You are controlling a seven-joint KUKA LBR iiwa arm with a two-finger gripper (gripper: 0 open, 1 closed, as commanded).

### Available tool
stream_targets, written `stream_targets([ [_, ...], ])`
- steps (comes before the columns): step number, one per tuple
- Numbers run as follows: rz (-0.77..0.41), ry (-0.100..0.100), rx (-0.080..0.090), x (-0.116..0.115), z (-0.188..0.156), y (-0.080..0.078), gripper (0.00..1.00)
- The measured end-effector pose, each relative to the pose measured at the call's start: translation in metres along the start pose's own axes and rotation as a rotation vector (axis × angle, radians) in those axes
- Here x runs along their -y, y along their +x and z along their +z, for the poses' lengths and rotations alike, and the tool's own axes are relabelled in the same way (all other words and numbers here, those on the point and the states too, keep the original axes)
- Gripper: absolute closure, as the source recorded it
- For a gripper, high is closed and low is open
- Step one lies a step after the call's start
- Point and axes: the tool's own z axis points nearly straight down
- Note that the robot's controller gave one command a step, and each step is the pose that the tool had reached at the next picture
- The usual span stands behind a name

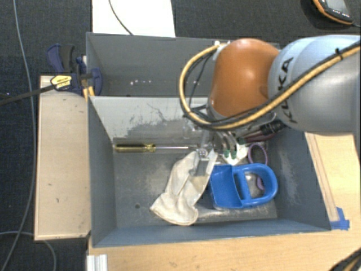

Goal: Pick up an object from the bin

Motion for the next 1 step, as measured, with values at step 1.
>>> stream_targets([
  [1,0.0,0.0,0.0,0.0,0.0,0.0,0.0],
])
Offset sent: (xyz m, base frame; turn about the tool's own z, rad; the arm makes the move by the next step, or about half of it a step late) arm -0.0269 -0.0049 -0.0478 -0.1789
